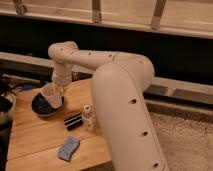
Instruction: Place the ceramic cup in the ceramic bowl
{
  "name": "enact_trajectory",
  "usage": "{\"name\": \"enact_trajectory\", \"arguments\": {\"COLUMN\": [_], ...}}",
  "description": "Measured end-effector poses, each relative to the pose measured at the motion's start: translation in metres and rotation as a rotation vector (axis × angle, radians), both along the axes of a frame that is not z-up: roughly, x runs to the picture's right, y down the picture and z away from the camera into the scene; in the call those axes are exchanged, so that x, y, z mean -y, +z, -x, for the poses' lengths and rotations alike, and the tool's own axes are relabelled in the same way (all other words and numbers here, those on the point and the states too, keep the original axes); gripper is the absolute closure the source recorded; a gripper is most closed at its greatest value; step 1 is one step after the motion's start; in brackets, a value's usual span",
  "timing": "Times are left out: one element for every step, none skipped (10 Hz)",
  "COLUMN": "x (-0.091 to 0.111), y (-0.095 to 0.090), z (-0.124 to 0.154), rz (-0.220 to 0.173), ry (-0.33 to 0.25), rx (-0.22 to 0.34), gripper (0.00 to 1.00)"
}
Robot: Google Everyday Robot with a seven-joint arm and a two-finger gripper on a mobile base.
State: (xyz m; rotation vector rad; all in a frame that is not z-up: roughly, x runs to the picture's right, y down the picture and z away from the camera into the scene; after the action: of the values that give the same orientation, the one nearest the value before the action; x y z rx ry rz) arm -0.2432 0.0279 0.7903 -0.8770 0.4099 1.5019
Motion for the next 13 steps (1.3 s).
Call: {"name": "enact_trajectory", "arguments": {"x": [0.001,0.004,0.009,0.011,0.008,0.004,0.003,0.0,0.0,-0.001,0.0,-0.001,-0.001], "y": [0.004,0.006,0.002,0.001,0.001,0.006,0.008,0.011,0.013,0.014,0.014,0.013,0.014], "z": [-0.002,-0.002,0.006,0.009,0.003,-0.003,-0.002,0.001,0.006,0.009,0.009,0.007,0.004], "rz": [0.0,-0.002,-0.001,-0.003,-0.001,-0.001,-0.001,0.001,0.001,0.001,0.002,0.004,0.003], "ry": [-0.004,-0.01,-0.022,-0.02,-0.022,-0.021,-0.022,-0.025,-0.027,-0.03,-0.036,-0.043,-0.042], "rx": [-0.001,-0.001,0.009,0.012,0.007,0.001,0.004,0.009,0.015,0.017,0.017,0.015,0.013], "gripper": [0.73,0.77,0.87,0.89,0.88,0.92,0.97,0.98,0.98,0.98,0.98,0.97,0.92]}}
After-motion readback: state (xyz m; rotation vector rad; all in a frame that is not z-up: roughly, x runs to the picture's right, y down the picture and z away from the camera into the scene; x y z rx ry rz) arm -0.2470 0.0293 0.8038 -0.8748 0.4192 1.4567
